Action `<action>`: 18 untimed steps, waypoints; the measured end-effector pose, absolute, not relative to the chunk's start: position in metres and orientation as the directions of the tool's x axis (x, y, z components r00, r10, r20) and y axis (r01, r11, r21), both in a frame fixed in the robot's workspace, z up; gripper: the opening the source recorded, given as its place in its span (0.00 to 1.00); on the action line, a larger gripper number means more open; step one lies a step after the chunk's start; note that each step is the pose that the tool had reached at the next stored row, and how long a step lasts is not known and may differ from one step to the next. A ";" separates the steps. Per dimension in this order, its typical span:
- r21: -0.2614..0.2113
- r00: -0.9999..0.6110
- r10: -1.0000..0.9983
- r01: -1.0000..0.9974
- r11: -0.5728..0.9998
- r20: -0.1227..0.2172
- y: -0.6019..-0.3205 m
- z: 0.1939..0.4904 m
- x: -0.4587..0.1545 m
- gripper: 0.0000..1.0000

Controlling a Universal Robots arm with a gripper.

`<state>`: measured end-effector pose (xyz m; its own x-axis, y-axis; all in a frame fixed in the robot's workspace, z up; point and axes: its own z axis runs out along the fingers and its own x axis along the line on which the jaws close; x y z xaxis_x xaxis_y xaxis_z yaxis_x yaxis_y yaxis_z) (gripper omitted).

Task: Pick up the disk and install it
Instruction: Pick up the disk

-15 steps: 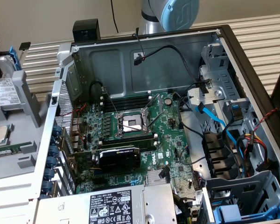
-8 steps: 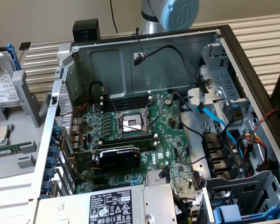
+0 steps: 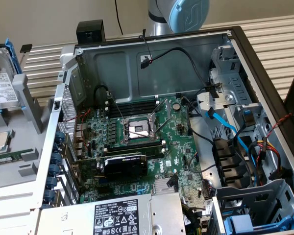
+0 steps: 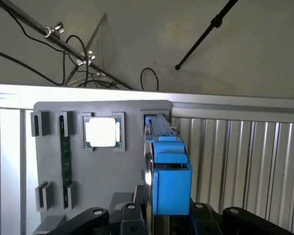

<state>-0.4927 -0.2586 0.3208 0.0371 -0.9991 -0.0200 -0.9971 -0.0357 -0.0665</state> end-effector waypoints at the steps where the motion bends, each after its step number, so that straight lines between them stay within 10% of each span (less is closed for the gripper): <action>1: -0.066 0.037 -0.999 -0.997 -0.036 -0.020 -0.258 0.323 -0.493 0.37; 18: -0.066 0.037 -0.999 -0.997 -0.037 -0.007 -0.255 0.346 -0.493 0.37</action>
<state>-0.4927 -0.2547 0.3457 0.0371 -0.9993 -0.0069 -0.9971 -0.0365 -0.0660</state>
